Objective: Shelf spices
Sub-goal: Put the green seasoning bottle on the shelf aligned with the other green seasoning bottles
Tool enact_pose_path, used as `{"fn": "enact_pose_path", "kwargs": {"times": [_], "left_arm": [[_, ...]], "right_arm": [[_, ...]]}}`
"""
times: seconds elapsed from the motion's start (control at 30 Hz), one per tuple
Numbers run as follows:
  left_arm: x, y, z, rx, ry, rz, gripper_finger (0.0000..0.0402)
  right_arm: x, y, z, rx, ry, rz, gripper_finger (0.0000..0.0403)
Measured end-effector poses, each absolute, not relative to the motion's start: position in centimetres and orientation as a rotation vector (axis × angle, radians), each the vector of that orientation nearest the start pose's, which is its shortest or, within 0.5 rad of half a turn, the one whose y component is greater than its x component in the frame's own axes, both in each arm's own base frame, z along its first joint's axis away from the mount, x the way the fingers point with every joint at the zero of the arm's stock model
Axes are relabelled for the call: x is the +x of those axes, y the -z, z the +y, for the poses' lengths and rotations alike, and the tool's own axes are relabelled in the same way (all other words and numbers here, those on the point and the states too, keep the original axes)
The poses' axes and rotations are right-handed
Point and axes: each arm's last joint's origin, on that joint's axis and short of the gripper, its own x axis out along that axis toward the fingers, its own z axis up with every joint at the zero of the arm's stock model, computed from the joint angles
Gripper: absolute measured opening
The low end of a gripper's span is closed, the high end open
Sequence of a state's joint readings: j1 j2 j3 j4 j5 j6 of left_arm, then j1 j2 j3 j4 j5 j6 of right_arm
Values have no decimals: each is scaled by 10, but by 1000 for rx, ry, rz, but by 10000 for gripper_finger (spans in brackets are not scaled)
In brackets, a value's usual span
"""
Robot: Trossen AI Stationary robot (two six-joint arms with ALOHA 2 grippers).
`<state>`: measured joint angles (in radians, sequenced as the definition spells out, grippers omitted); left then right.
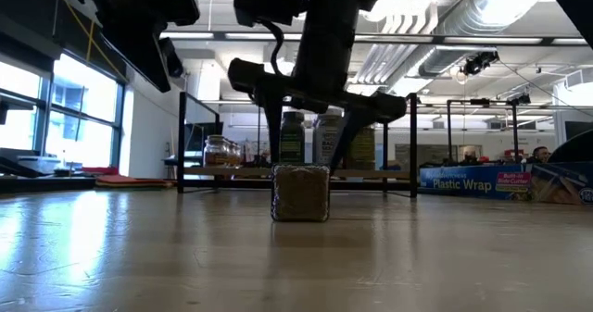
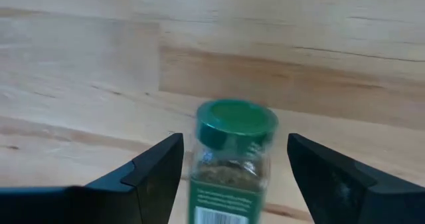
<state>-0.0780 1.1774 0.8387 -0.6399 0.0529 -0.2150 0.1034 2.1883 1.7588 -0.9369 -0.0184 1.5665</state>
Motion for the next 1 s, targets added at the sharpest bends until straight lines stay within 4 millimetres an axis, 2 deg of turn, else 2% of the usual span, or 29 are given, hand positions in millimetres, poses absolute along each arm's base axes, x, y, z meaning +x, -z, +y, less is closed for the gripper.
{"fn": "enact_pose_path", "kwargs": {"times": [0.2,0.43,0.53,0.63,0.73,0.8,0.87,0.93,1.0], "left_arm": [[223,-242,-20,-195,35,990,19],[222,-242,-20,-197,37,996,19],[222,-242,-20,-197,37,1003,19],[221,-241,-20,-196,35,1016,19],[219,-240,-20,-206,50,1041,19],[216,-244,-21,-213,79,1045,19],[213,-249,-21,-221,118,1036,19],[207,-256,-22,-232,160,1015,19],[202,-268,-22,-234,172,966,19]], "right_arm": [[441,-170,48,1241,960,1109,264],[446,-145,49,1220,974,1143,261],[449,-141,49,1196,929,1161,237],[450,-141,49,1176,895,1170,192],[449,-144,49,1112,845,1183,190],[449,-152,47,1011,780,1190,190],[450,-172,41,903,674,1160,190],[449,-201,35,772,532,1123,190],[446,-241,32,626,357,1040,190]]}}
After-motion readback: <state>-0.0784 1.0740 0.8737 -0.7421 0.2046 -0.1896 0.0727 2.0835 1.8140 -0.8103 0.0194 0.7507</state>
